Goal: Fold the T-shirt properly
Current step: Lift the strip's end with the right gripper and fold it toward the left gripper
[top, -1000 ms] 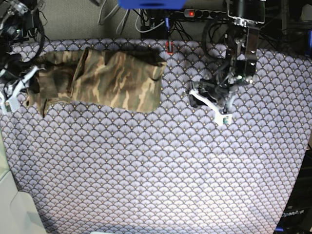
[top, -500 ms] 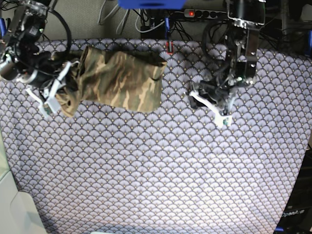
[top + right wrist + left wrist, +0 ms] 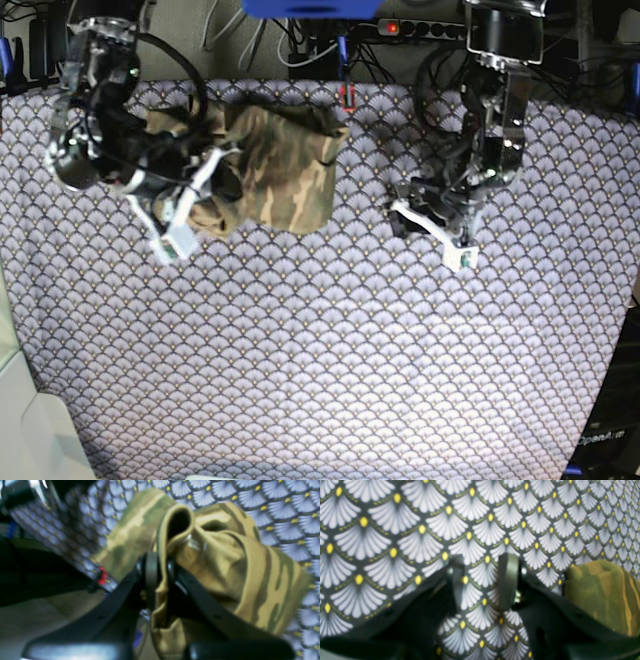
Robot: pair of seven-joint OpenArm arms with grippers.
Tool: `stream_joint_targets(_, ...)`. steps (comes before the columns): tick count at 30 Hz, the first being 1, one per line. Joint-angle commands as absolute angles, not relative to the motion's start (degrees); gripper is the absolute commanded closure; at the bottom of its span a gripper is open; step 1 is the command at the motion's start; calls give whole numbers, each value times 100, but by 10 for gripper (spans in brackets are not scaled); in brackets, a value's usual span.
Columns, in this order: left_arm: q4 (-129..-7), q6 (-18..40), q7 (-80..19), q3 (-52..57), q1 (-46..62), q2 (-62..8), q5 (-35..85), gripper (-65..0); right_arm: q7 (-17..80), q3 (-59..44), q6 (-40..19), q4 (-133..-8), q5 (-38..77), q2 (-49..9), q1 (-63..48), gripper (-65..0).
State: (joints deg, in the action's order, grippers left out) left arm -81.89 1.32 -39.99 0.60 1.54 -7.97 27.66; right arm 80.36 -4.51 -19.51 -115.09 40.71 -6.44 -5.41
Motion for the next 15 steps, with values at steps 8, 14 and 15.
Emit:
stream_joint_targets(8, -7785, 119, -3934, 66, 48, -831, 2765, -225, 7793, 400, -1051, -11600, 4233, -189, -374, -1)
stream_joint_targets(14, -7749, 347, -3925, 92, 48, -857, 2765, -225, 7591, 927, -866, -11547, 4207, 215, -295, -1)
stream_joint_targets(15, -7749, 514, -3925, 110, 48, -901, 2765, -225, 7538, 1007, -752, -11538, 4207, 277, -286, -1)
